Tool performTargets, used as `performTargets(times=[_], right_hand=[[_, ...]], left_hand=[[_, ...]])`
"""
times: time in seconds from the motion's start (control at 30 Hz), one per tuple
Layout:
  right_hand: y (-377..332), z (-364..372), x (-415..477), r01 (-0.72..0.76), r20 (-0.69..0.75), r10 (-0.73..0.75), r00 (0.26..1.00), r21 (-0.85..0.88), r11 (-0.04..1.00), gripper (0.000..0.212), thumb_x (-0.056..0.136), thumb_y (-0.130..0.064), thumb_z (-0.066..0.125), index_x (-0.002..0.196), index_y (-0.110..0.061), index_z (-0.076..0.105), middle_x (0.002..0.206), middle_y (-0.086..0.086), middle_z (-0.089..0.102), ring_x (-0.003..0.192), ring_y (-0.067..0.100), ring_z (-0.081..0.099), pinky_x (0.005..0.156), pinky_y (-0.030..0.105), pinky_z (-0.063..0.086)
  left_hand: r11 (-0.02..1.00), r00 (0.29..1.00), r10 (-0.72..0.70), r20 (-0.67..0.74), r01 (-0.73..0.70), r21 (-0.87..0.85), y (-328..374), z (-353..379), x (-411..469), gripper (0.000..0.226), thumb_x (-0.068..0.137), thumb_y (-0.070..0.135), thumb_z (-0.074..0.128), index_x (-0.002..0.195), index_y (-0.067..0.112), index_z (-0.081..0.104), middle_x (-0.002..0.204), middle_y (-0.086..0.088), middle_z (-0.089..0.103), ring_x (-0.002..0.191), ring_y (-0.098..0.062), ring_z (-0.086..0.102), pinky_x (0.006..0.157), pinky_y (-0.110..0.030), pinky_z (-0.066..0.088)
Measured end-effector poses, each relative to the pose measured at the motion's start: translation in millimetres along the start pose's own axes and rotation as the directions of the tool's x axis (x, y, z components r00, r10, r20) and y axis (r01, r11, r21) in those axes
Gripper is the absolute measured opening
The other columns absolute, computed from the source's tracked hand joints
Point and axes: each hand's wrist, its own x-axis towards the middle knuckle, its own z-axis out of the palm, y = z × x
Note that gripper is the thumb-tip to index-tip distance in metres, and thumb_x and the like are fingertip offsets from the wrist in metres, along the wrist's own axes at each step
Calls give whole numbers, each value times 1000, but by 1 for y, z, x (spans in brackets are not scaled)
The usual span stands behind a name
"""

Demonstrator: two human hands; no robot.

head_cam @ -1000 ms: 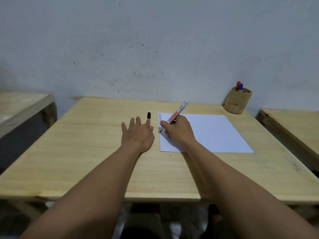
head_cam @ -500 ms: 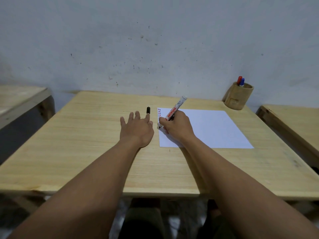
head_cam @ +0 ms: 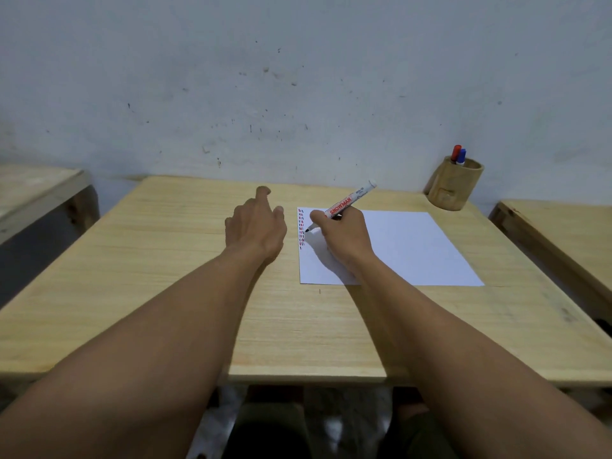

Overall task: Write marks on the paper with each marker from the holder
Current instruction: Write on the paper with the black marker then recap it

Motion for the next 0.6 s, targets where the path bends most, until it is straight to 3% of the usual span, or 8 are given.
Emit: performTargets(times=[0.13,0.23,0.3,0.4,0.5,0.6], right_hand=[[-7,-7,6,-50,-6,51,999,173,984,21,82,-31,76,85,-11,69,53,-12,53,50,13,46,59,34,40],[-18,-14,6,-54,8,54,999,248,967,18,90,-24,72,90,-5,70,62,-2,58,52,15,50,51,29,45],[-25,-19,6,-87,22,85,996,338,937,18,93,-20,64,86,-4,68,64,1,57,53,15,52,48,26,46],[-33,-27,7,-88,10,90,996,378,921,18,93,-16,60,82,-4,67,64,4,60,53,15,53,46,24,47],[-37,-33,8,-66,-50,94,994,409,910,14,92,-18,66,85,-6,67,64,1,62,51,12,54,45,21,48],[-41,-40,11,-51,-103,115,988,485,873,12,91,-17,70,87,-6,69,65,0,62,52,11,53,47,22,49]], left_hand=[[997,992,77,103,-79,16,5,-3,15,47,96,32,55,143,26,51,131,-9,63,123,-31,56,93,-39,46],[997,994,51,92,-46,-55,4,-2,19,27,94,15,59,118,18,72,113,-5,74,104,-26,67,89,-36,53],[994,997,34,73,-26,-102,7,-4,18,22,92,8,59,104,16,75,101,-5,76,90,-25,69,82,-35,55],[960,1000,-11,22,16,-281,22,-11,16,15,92,7,59,93,13,73,92,-3,75,68,-15,62,60,-22,47],[835,992,-123,0,104,-540,42,-19,15,12,94,8,62,92,12,73,85,-3,67,57,-11,52,38,-11,37],[774,990,-132,58,139,-618,52,-24,17,10,93,18,65,93,18,75,84,0,65,55,-12,49,43,-18,39]])
